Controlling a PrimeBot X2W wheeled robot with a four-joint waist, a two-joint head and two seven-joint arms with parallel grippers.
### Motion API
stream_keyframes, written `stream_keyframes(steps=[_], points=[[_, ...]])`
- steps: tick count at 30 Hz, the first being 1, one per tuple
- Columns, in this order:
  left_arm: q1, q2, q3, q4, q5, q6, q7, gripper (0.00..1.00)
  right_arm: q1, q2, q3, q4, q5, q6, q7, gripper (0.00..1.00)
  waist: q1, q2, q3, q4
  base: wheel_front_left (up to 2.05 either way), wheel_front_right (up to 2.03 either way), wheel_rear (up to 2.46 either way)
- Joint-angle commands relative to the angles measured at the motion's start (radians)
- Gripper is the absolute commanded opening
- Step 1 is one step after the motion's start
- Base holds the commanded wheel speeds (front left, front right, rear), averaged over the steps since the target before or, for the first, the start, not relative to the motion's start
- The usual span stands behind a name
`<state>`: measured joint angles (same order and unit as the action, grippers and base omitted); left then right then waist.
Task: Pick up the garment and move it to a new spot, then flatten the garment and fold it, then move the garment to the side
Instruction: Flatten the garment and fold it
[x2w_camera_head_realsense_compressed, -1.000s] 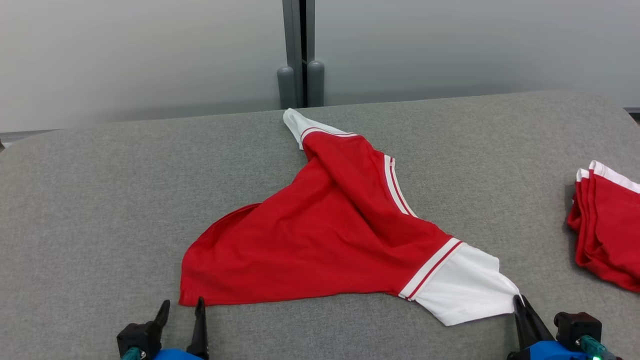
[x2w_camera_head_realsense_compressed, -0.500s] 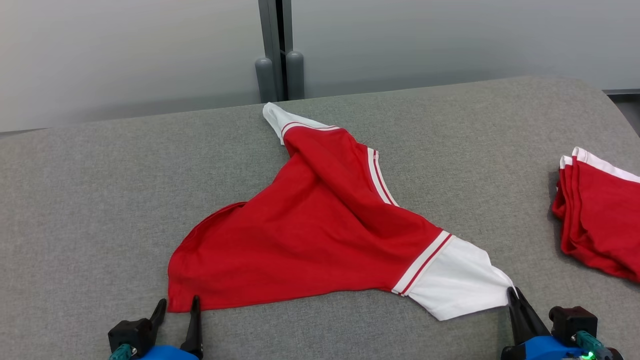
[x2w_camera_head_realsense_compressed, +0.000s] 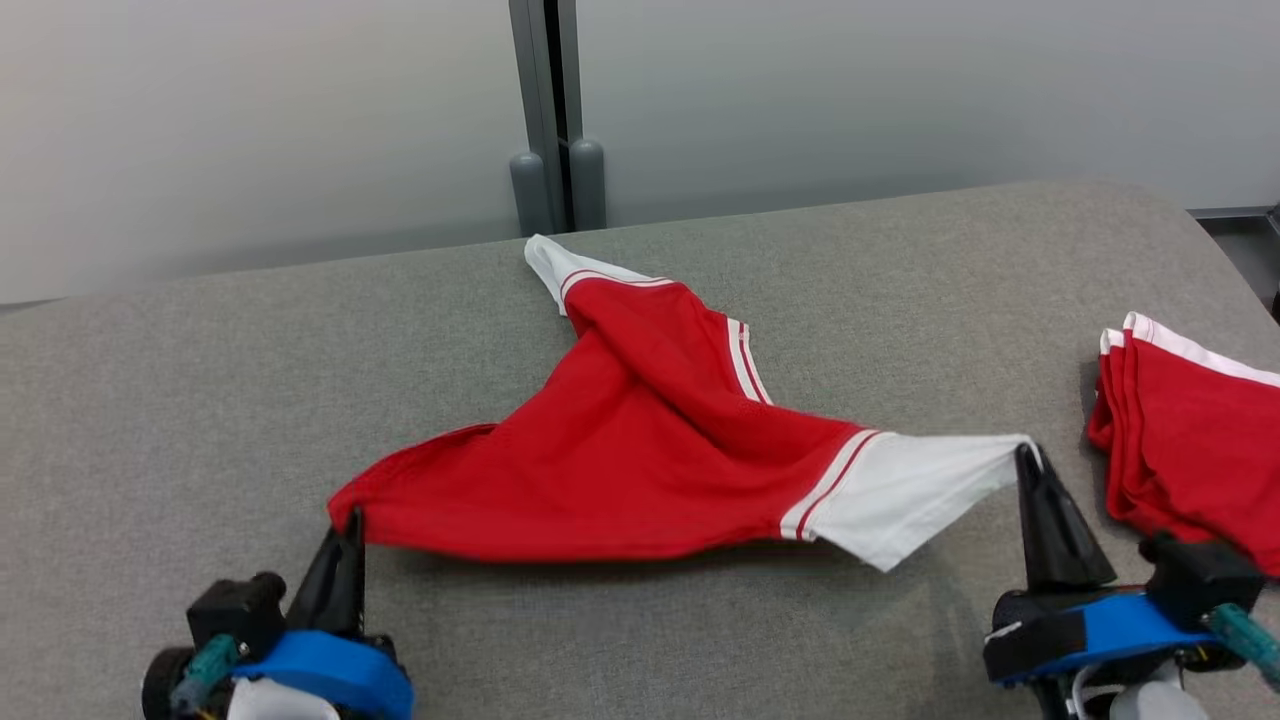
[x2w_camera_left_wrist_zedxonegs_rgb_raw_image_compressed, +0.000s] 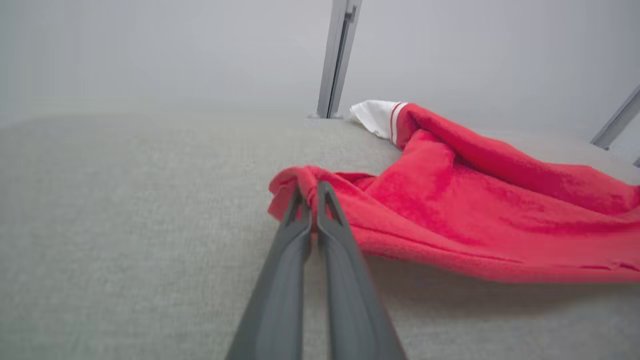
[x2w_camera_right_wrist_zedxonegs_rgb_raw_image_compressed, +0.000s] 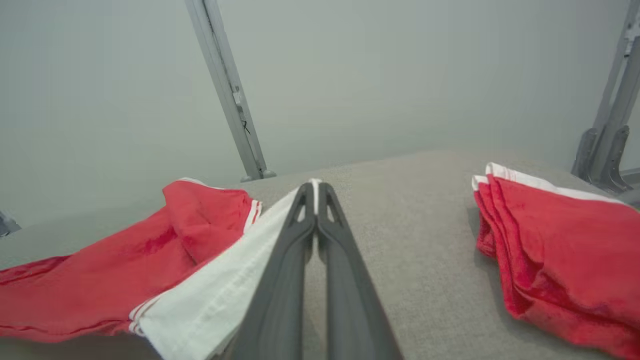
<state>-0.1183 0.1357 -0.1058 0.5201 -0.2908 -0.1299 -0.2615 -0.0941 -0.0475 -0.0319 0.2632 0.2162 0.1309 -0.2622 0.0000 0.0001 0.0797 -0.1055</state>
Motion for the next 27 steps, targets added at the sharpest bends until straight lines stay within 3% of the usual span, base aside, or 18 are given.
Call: stream_keyframes(steps=[1,5,13,19,27], points=[[-0.022,0.012,0.005,-0.021,0.002,-0.001,-0.005,0.0,-0.006,-0.006,-0.003,-0.014,0.013,0.0,-0.004,0.0,0.0,-0.0001,-0.009,-0.002,0.0,0.0,0.0],[-0.09,0.053,0.015,-0.141,0.0,-0.001,-0.005,0.0,-0.083,-0.005,-0.031,-0.131,0.09,0.0,-0.004,0.0,0.0,-0.0001,-0.039,0.007,0.0,0.0,0.0],[-0.322,0.192,0.016,-0.314,-0.011,-0.001,-0.004,0.0,-0.345,-0.005,-0.068,-0.336,0.106,0.0,-0.003,0.0,0.0,-0.0001,-0.075,0.015,0.0,0.0,0.0],[-0.509,0.269,0.022,-0.382,-0.029,-0.001,0.087,0.0,-0.584,-0.014,-0.104,-0.343,0.065,0.0,0.066,0.0,0.0,-0.0001,-0.063,0.016,0.0,0.0,0.0],[-0.742,0.386,-0.004,-0.338,-0.052,-0.001,0.195,0.0,-0.881,-0.016,-0.104,-0.24,-0.096,0.0,0.123,0.0,0.0,-0.0001,0.144,0.028,0.0,0.0,0.0]])
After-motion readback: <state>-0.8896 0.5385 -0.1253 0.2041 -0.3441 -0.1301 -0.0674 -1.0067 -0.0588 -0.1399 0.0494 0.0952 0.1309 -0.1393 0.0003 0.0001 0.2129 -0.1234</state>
